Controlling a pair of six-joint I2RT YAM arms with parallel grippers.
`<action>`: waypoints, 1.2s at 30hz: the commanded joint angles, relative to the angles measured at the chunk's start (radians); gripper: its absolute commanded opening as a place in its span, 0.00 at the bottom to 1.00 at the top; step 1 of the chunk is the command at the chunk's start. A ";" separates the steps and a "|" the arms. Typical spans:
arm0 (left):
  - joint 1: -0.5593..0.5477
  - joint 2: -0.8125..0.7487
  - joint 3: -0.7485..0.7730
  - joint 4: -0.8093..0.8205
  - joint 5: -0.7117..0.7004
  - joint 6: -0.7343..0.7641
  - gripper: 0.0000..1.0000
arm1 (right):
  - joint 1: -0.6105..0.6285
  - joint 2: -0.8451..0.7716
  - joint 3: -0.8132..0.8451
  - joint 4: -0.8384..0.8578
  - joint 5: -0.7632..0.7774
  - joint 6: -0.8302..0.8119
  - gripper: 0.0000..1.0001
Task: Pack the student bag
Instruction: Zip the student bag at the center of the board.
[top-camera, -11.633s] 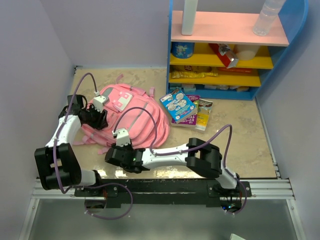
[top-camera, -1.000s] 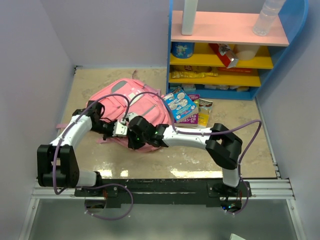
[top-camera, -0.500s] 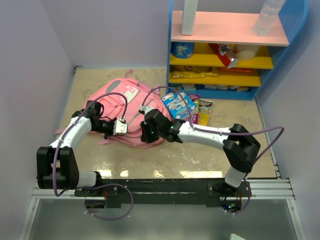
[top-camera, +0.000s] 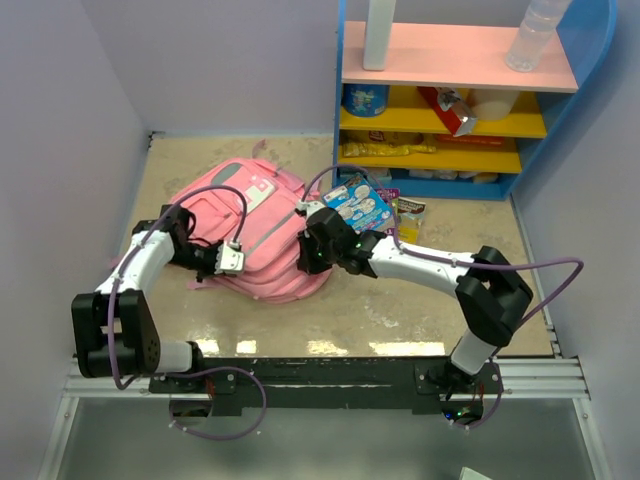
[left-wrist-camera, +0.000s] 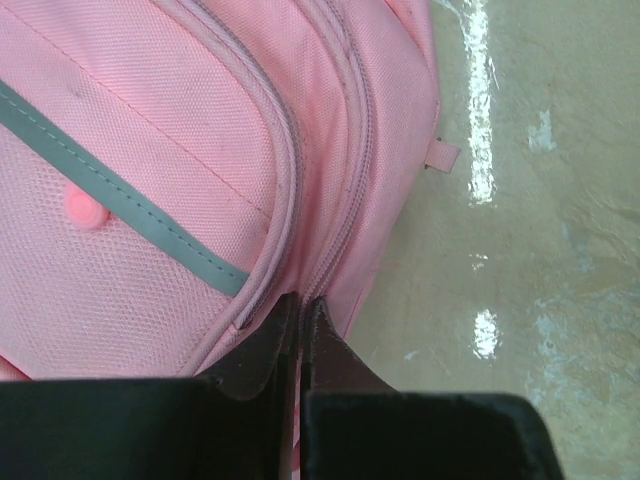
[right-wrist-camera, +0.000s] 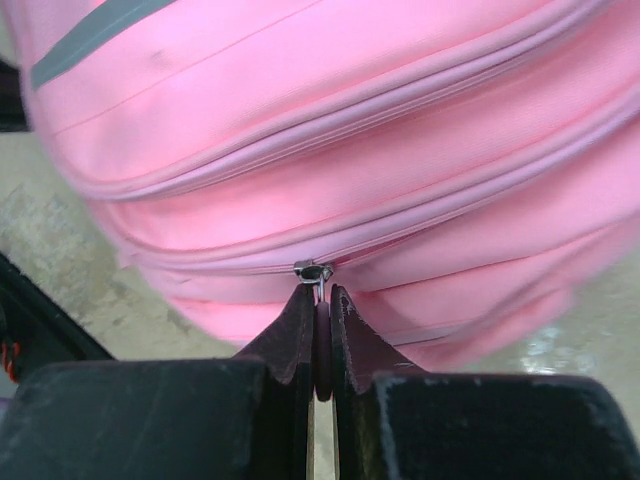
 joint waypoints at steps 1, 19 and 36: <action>0.089 -0.010 0.043 -0.137 -0.173 0.125 0.00 | -0.109 -0.001 0.046 -0.076 0.040 -0.081 0.00; 0.182 0.008 0.093 -0.263 -0.318 0.346 0.00 | -0.232 0.034 0.082 -0.001 0.113 -0.171 0.00; 0.145 -0.032 0.307 -0.317 0.154 0.035 0.72 | -0.035 -0.149 -0.163 0.123 0.009 -0.038 0.00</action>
